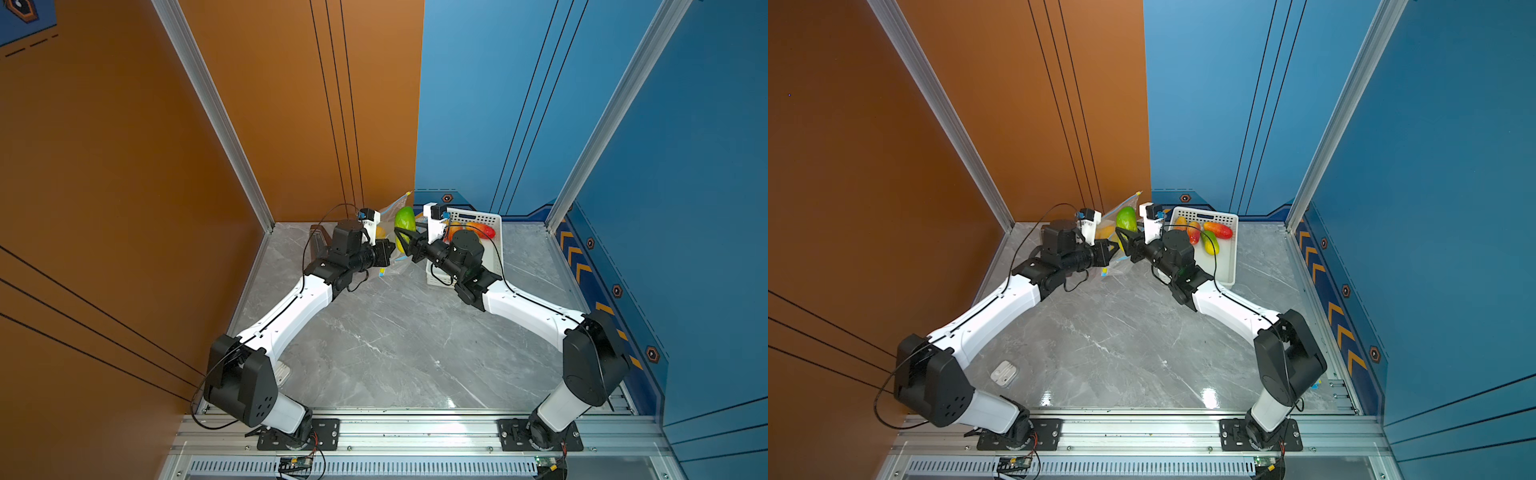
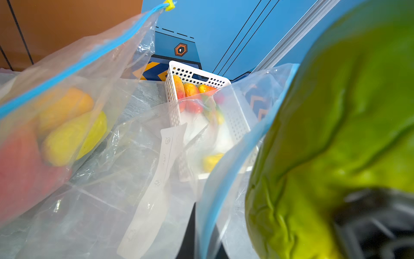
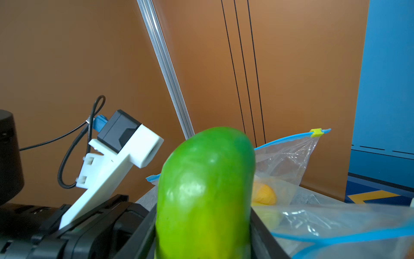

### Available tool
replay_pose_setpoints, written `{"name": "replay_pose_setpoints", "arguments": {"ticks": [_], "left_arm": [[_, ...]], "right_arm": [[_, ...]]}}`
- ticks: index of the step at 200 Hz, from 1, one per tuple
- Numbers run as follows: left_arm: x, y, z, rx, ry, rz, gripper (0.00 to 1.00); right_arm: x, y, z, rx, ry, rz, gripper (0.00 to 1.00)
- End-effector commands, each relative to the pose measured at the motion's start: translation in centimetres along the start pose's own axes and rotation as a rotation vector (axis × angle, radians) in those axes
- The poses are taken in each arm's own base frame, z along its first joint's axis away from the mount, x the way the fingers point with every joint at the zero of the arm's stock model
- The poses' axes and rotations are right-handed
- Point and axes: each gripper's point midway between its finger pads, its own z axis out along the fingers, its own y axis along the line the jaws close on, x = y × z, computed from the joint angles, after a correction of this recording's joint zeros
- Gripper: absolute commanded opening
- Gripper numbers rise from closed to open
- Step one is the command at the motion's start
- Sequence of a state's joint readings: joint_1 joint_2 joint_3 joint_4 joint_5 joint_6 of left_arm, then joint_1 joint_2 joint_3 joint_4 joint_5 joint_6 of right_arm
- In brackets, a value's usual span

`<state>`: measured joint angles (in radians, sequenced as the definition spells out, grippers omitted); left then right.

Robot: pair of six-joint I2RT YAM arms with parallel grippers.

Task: Place the mango in a zip-top bag and seal the zipper
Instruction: Place the mango in the zipper food storage bag.

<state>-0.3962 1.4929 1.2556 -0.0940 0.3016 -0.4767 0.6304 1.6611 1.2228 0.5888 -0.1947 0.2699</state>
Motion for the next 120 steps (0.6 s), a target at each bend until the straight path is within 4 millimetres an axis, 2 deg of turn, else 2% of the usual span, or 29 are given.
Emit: {"name": "replay_pose_setpoints", "arguments": {"ticks": [1, 13, 29, 36, 61, 87, 100, 120], "left_arm": [[-1.3, -0.6, -0.4, 0.047, -0.013, -0.058, 0.0], [-1.3, -0.4, -0.4, 0.045, -0.013, -0.066, 0.0], [-1.4, -0.4, -0.3, 0.052, -0.007, -0.081, 0.0], [-1.3, -0.4, -0.2, 0.057, -0.003, -0.086, 0.0], [-1.6, -0.6, -0.3, 0.072, -0.004, -0.096, 0.0], [-2.3, -0.5, -0.9, 0.062, -0.017, -0.089, 0.0], [-3.0, -0.6, -1.3, 0.059, -0.027, -0.076, 0.0], [-3.5, -0.8, -1.7, 0.059, -0.036, -0.027, 0.0]], "right_arm": [[-1.4, 0.2, -0.4, -0.029, -0.036, -0.069, 0.57], [-1.7, 0.3, -0.4, -0.038, -0.019, -0.082, 0.64], [-2.1, 0.7, -0.3, -0.076, -0.005, -0.086, 0.81], [-2.4, 0.6, -0.3, -0.079, -0.002, -0.077, 0.84], [-3.0, 0.2, -0.5, -0.095, -0.003, -0.054, 0.82], [-5.3, -0.6, -2.3, -0.081, -0.053, -0.004, 0.81], [-5.4, -1.3, -2.9, -0.034, 0.009, 0.01, 0.79], [-4.6, -4.6, -4.9, 0.151, 0.077, 0.038, 0.81]]}}
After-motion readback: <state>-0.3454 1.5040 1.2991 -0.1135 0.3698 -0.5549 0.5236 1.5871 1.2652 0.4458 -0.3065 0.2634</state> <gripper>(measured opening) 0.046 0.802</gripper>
